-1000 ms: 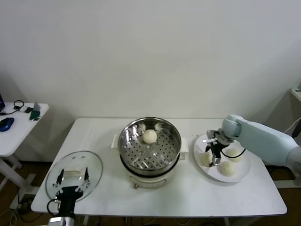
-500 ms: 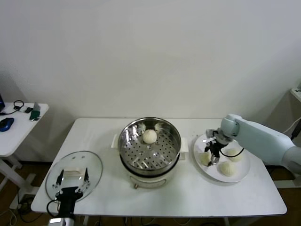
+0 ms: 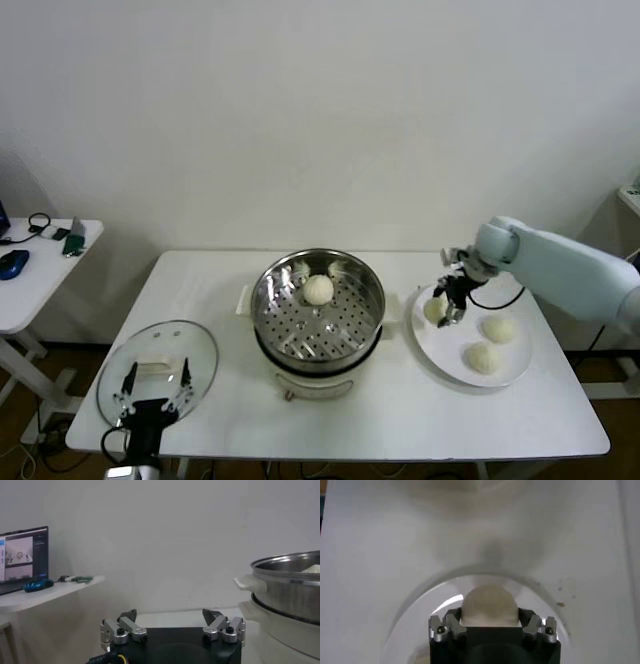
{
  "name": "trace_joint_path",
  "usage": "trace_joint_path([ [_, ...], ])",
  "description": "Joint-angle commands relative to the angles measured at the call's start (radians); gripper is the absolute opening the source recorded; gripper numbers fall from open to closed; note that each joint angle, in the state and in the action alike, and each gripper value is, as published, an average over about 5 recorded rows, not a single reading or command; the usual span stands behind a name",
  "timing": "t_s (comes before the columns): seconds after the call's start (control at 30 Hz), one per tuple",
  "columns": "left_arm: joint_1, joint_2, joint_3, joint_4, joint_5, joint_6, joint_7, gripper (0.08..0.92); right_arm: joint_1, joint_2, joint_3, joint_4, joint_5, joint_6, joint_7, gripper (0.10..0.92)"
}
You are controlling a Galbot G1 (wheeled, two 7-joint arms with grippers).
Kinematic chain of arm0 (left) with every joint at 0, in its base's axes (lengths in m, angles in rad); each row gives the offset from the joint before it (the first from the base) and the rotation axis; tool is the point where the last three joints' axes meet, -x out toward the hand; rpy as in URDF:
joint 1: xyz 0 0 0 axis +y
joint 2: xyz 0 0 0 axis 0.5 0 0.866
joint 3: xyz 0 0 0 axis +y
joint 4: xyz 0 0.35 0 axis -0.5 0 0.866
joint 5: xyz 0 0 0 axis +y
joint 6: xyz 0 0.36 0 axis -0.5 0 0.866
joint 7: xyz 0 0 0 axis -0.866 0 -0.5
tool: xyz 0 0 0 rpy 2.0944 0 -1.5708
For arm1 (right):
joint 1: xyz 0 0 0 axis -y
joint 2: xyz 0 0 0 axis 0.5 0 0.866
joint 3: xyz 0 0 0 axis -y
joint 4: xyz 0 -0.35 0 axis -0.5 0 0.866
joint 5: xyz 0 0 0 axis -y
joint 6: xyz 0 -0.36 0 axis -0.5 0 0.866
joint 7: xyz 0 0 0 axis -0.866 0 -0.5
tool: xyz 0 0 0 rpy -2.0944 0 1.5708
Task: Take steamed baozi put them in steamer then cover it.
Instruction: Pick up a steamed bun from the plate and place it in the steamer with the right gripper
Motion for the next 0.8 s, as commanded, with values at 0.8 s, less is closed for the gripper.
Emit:
trace_joint_path([
  [0.8,0.025,0.005,0.033,-0.023,0.020,-0.015,0.002,0.823,0.336,0.467,-0.277,0.253,0.485,-0.208,0.229,0.738],
])
